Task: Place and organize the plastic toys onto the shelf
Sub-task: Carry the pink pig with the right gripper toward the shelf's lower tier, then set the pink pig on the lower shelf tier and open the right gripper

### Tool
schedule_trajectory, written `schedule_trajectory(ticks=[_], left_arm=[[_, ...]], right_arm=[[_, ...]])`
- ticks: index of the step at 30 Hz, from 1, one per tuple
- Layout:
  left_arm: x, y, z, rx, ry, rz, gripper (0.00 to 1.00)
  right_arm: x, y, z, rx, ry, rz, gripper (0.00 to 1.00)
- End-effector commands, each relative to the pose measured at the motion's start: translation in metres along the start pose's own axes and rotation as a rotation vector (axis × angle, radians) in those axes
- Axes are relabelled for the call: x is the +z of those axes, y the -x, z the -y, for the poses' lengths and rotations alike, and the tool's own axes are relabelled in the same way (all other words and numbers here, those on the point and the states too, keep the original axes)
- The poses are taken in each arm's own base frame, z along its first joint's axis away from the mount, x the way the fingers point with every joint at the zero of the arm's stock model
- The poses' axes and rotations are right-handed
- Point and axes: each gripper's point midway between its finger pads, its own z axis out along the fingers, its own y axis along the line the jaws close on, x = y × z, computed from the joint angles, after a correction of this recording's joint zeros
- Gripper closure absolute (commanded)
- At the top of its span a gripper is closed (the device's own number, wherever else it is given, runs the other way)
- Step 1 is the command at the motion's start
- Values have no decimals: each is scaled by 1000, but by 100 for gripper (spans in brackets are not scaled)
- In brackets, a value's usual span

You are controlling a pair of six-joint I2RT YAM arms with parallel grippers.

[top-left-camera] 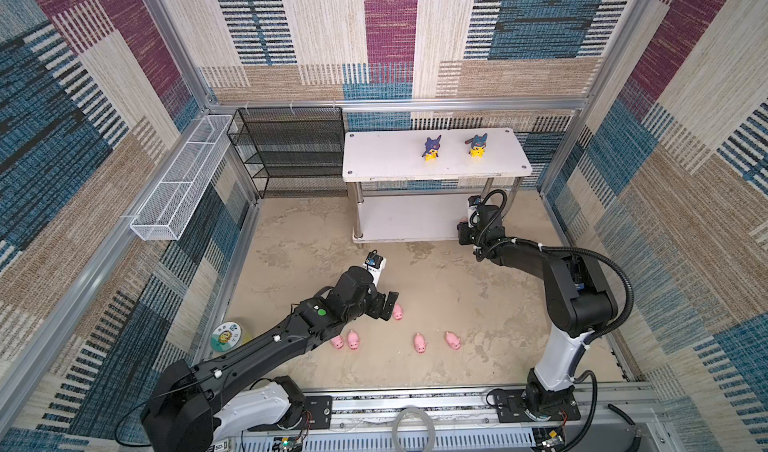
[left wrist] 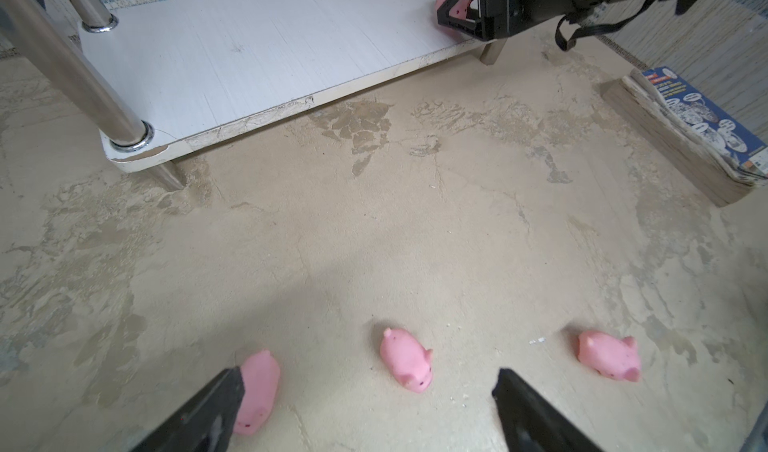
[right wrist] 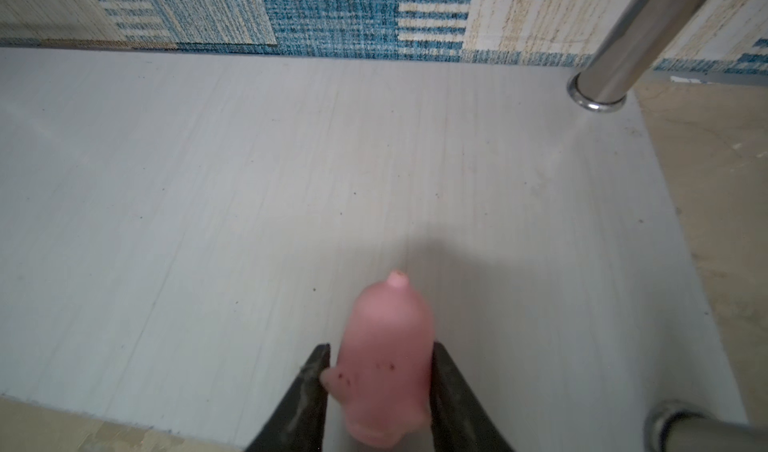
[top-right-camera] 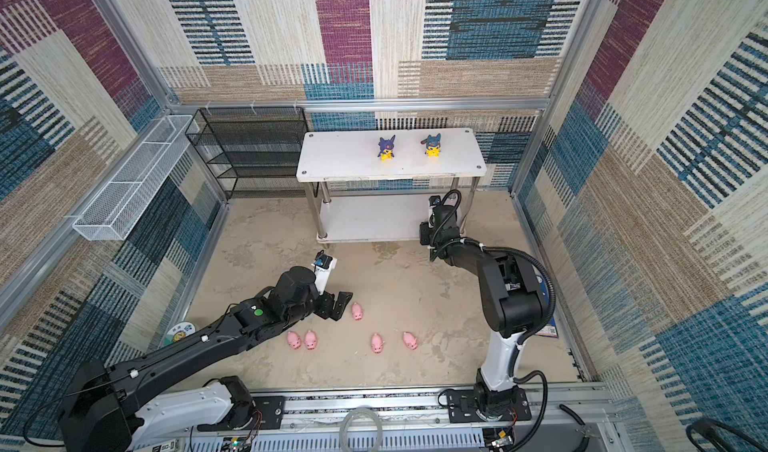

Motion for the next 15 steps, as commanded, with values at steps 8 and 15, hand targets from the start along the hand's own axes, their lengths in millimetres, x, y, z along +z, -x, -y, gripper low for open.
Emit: schedule_trajectory(ticks=[8,15], left_arm=[[11,6,1,36,8,-9,0],[15,7,4,37,-1,-23,1]], right_arm=[[11,3,11,-17,-11,-6,55],[9,1,11,-8,-8,-11,42]])
